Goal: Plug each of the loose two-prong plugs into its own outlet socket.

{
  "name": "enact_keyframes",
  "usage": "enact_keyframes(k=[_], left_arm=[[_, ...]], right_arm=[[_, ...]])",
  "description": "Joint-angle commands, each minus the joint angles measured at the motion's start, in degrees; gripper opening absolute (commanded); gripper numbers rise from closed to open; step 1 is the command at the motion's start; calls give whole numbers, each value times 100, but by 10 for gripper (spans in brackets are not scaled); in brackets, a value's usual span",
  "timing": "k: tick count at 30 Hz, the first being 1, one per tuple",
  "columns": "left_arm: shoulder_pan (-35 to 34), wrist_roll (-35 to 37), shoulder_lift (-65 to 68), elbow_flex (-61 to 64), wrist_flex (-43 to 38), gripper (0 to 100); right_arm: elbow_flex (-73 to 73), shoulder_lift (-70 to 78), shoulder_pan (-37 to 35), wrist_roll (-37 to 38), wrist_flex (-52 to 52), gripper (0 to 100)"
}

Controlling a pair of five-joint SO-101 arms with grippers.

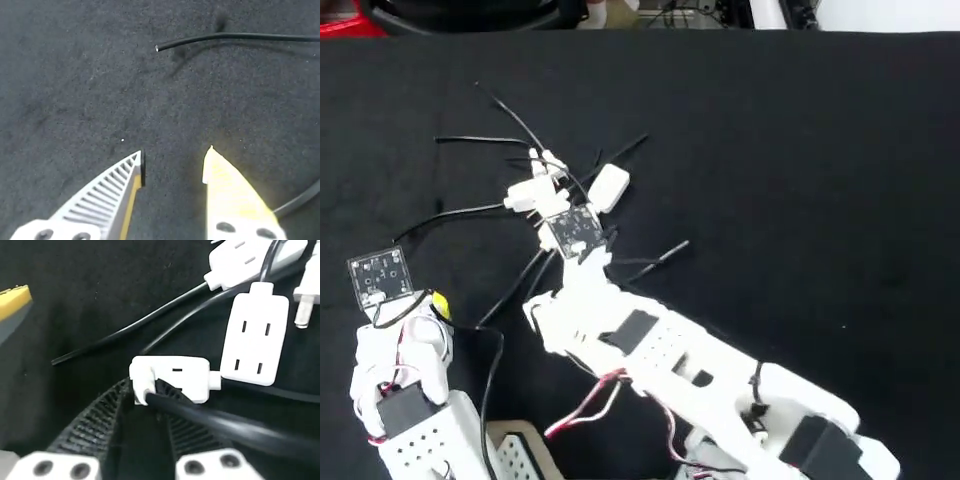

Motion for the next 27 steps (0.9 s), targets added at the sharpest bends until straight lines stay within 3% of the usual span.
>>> enact_keyframes(k=[1,8,15,27], left_arm=[[-48,-53,-26,-40,-35,202],[-75,-53,-26,-40,-35,202],[-75,-53,-26,-31,-35,202],[-75,-53,-26,-31,-9,202]], right_arm=[[-462,497,79,-53,237,12],[-1323,1631,-360,-176,879,12],[-1393,1851,-782,-123,1116,12],[-1455,1868,-774,914,1538,13]])
